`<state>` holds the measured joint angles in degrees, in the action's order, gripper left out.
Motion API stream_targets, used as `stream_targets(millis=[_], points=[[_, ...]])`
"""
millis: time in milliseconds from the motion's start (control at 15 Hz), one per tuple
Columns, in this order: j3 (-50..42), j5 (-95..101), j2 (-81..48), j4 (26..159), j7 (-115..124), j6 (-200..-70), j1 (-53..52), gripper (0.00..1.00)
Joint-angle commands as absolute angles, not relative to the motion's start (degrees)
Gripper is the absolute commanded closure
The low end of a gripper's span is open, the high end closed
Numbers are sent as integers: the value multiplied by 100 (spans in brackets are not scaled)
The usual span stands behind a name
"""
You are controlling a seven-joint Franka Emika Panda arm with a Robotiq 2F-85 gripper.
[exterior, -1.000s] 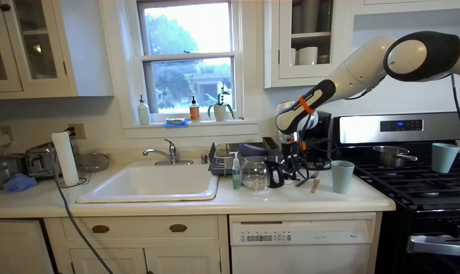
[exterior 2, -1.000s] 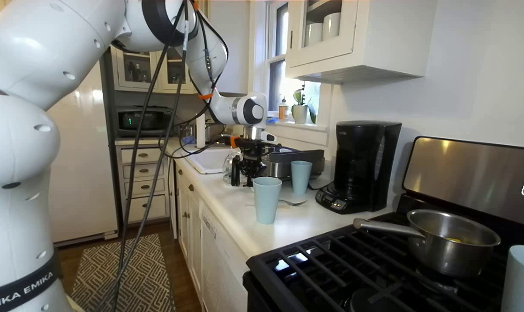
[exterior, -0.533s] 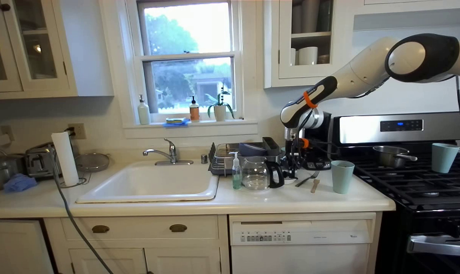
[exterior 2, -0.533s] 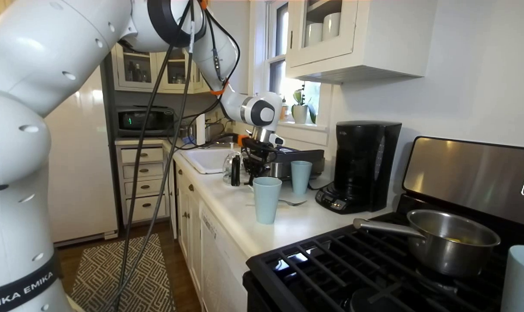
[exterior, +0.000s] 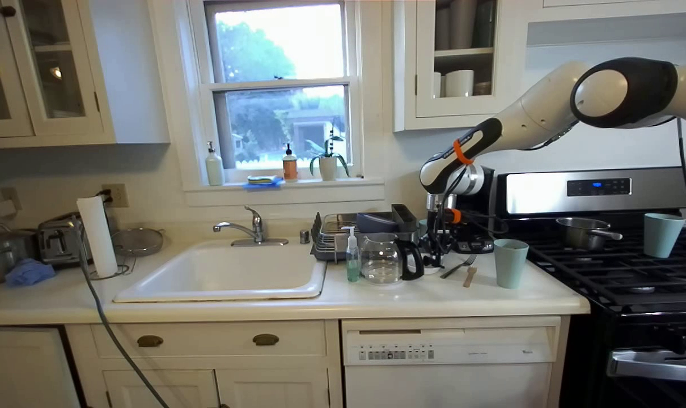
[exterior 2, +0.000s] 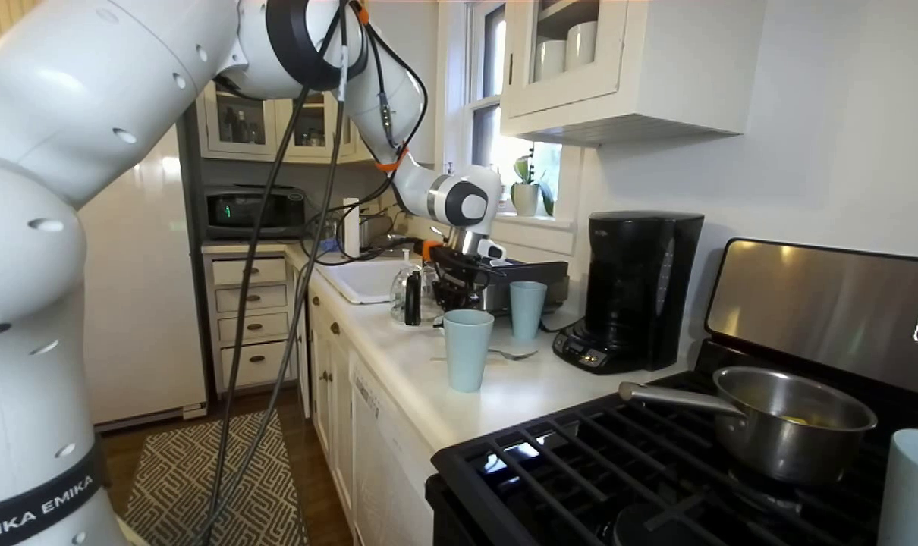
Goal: Put the black scoop in the cup on the right
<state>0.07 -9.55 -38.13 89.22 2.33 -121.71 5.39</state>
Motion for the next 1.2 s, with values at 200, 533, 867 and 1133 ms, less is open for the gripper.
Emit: stream_targets(millis=[200, 533, 867, 1133], points=[[-85, -919, -3995, 8676, 506, -12158, 447, 99], [-242, -725, -3963, 8641, 792, -12216, 298, 99], [-449, -368, -3934, 8641, 1226, -12095, 76, 99], [-524, -111, -3967, 8604, 1452, -12005, -33, 99]])
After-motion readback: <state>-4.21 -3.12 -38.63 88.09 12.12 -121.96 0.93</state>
